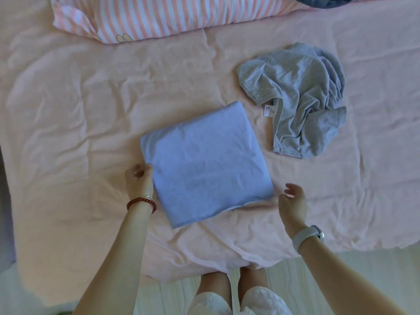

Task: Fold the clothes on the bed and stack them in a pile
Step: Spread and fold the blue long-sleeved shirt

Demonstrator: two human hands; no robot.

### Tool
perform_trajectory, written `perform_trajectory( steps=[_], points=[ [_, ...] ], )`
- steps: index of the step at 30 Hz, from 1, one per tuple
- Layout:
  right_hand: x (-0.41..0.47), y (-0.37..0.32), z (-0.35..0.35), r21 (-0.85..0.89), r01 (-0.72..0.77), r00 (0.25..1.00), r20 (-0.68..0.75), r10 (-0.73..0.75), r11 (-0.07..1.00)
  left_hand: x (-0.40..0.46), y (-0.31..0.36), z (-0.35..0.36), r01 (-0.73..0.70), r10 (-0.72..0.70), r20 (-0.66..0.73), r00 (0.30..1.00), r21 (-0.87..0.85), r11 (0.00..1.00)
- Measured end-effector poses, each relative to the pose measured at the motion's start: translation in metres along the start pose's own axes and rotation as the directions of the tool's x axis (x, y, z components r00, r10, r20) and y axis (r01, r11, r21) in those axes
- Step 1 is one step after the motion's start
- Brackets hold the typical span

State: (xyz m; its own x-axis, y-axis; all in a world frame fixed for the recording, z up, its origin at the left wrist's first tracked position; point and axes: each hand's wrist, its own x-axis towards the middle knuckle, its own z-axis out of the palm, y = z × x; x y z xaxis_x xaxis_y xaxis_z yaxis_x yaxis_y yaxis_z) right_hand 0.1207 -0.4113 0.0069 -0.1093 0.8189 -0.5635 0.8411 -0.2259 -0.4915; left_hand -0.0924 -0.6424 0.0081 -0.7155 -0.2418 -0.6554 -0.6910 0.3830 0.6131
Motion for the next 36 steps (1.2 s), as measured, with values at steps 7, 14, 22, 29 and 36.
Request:
perform_trajectory(
  steps=[7, 14, 22, 29, 36],
  points=[
    [0.007, -0.077, 0.037, -0.429, 0.812, 0.539, 0.295, -0.789, 0.395, -0.052, 0.004, 0.038, -0.745, 0.774, 0.414, 0.479, 0.657, 0.110],
    [0.047, -0.130, 0.097, -0.541, 0.837, 0.456, 0.604, -0.654, 0.084, -0.042, -0.068, 0.033, -0.680, 0.511, 0.583, 0.632, 0.733, 0.005],
    [0.053, -0.090, 0.068, -0.465, 0.787, 0.609, 0.473, -0.637, 0.406, -0.035, -0.072, 0.002, -0.616, 0.567, 0.268, 0.779, 0.495, 0.613],
    [0.019, -0.035, 0.047, -0.196, 0.489, 0.851, 0.322, -0.415, 0.850, -0.011, -0.040, 0.017, -0.287, 0.290, 0.115, 0.950, -0.036, 0.957],
    [0.036, -0.053, 0.042, -0.024, 0.395, 0.841, 0.412, -0.351, 0.918, 0.003, -0.038, 0.031, -0.327, 0.321, 0.182, 0.929, 0.003, 0.945]
  ],
)
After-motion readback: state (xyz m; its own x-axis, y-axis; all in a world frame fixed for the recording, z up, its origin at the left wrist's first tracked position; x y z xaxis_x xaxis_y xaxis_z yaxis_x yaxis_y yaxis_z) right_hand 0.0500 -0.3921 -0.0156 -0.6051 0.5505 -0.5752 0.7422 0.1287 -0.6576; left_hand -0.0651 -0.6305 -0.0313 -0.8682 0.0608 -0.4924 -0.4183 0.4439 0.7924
